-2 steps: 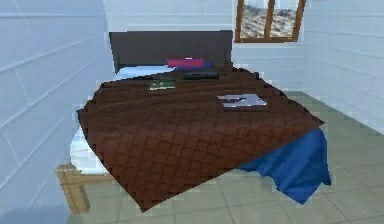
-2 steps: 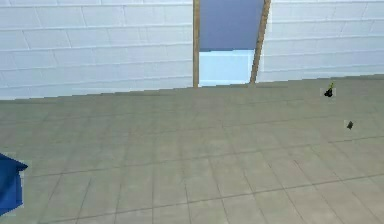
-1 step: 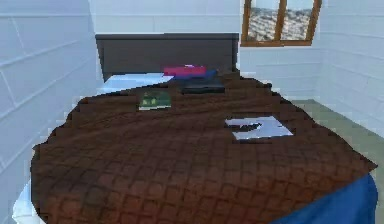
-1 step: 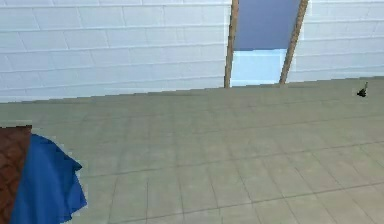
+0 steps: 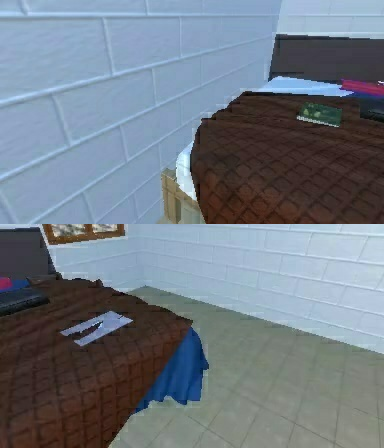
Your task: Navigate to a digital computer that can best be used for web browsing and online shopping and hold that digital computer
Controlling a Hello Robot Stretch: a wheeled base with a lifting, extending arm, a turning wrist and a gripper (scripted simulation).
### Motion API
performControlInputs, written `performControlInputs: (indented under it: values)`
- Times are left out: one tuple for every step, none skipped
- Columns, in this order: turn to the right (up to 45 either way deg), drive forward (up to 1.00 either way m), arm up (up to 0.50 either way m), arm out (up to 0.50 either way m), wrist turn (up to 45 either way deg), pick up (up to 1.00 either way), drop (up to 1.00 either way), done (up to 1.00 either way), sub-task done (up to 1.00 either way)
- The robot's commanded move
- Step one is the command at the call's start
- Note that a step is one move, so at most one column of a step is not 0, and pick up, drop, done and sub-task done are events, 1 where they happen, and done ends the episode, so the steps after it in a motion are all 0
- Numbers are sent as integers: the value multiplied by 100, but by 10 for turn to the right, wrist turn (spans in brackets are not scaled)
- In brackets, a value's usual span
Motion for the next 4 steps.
performControlInputs:
  values:
    - [-240, 0, 0, 0, 0, 0, 0, 0, 0]
    - [450, 0, 0, 0, 0, 0, 0, 0, 0]
    - [450, 0, 0, 0, 0, 0, 0, 0, 0]
    - [30, 0, 0, 0, 0, 0, 0, 0, 0]
